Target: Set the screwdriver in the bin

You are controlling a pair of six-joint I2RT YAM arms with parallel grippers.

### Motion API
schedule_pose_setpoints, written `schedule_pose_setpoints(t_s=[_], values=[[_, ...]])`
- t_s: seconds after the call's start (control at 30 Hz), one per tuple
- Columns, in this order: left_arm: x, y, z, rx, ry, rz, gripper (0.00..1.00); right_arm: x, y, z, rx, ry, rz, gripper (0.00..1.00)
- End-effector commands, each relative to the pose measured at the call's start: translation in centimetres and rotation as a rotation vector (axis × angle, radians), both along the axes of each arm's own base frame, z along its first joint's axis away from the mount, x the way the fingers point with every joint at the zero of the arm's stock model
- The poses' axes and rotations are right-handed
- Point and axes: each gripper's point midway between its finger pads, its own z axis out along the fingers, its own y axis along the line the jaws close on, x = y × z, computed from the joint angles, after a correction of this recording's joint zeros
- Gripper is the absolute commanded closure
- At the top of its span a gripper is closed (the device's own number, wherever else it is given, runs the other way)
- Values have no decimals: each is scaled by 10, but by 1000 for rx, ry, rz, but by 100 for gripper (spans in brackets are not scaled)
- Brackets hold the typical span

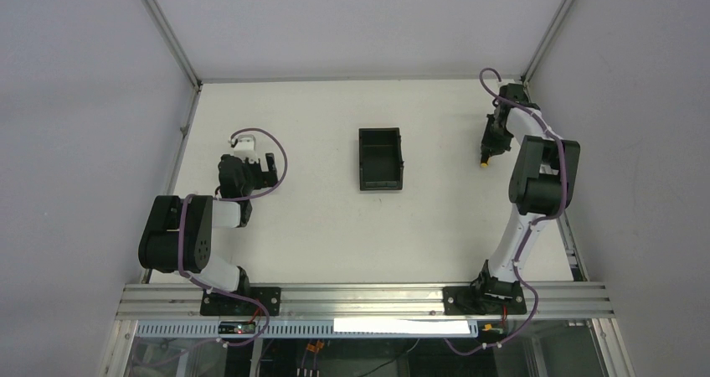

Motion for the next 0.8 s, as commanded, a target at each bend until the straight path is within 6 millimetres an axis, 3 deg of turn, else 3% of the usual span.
schedule_pose_setpoints(t_s=[0.0,0.13,0.2,0.33,0.4,0.47,0.6,0.77], values=[[4,-1,14,-3,-48,-3,1,12,41,113,61,-313,188,97],[4,-1,14,-3,-49,-3,1,-9,96,148,51,-386,402,97],[4,-1,14,-3,-48,-4,1,-23,135,162,54,-429,542,97],[3,-1,14,-3,-47,-3,1,-51,209,171,107,-495,790,97],[4,-1,14,-3,-48,-3,1,-65,245,167,124,-496,900,96],[4,-1,14,-3,-48,-3,1,-67,263,154,81,-468,931,96],[3,-1,14,-3,-47,-3,1,-65,286,125,29,-410,947,95],[3,-1,14,-3,-48,-3,1,-53,298,84,-19,-336,902,93]])
